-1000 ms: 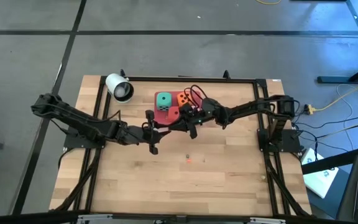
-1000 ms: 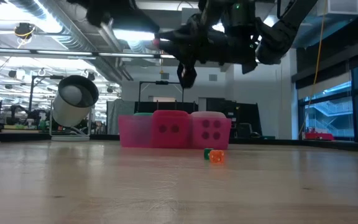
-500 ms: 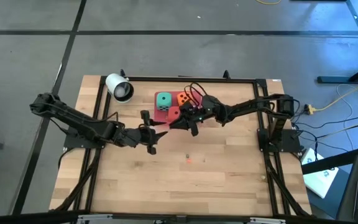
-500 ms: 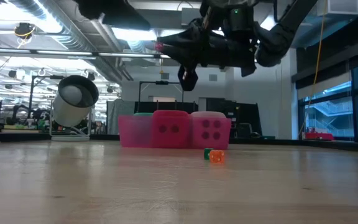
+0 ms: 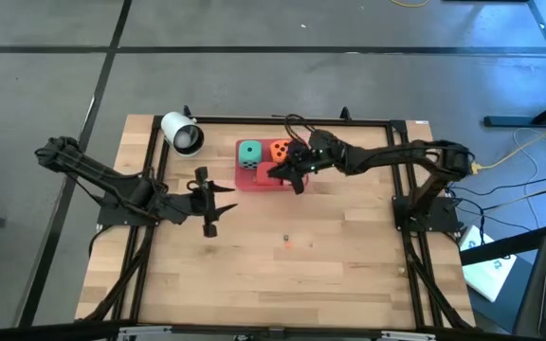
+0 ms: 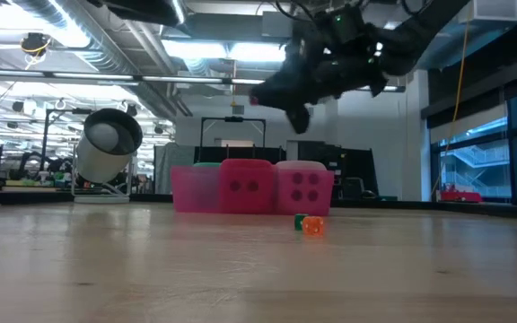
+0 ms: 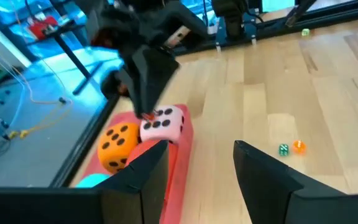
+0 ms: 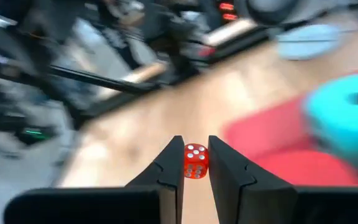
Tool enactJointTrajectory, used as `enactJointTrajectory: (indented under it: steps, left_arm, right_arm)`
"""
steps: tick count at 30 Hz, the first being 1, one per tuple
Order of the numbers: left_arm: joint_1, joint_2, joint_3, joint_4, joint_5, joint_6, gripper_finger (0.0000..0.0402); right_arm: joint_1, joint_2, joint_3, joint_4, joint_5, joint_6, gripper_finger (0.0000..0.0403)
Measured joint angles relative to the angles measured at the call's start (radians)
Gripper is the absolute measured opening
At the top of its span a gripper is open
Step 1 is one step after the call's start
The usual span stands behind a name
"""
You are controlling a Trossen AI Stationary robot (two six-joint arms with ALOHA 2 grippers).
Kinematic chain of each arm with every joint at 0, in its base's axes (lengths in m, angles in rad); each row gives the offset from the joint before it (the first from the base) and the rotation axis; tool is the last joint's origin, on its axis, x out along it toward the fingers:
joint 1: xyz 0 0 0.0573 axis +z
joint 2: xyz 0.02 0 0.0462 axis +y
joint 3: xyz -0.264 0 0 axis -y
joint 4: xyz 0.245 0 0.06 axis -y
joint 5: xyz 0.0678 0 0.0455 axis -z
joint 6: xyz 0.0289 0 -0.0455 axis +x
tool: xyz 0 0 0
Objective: Pick & Place Dice
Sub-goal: Put the small red dice into the pink bin
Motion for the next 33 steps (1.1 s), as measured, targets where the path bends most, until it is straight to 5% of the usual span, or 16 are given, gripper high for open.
enactJointTrajectory:
  steps: [10, 21, 33]
  left_arm:
    - [0.002, -0.006, 0.0, -0.043, 0.047, -0.042, 0.0175]
    - [0.048, -0.069, -0.062, -0.042, 0.063, -0.084, 0.0166]
    - [0.177, -0.3, -0.38, 0.396, 0.265, -0.062, 0.0164]
  right_arm:
    - [-0.048, -0.188, 0.1, -0.565, 0.411, -0.356, 0.0052]
    - [-0.147, -0.16, 0.179, -0.758, 0.431, -0.493, 0.0052]
    - [-0.182, -0.068, 0.179, -0.779, 0.417, -0.571, 0.0052]
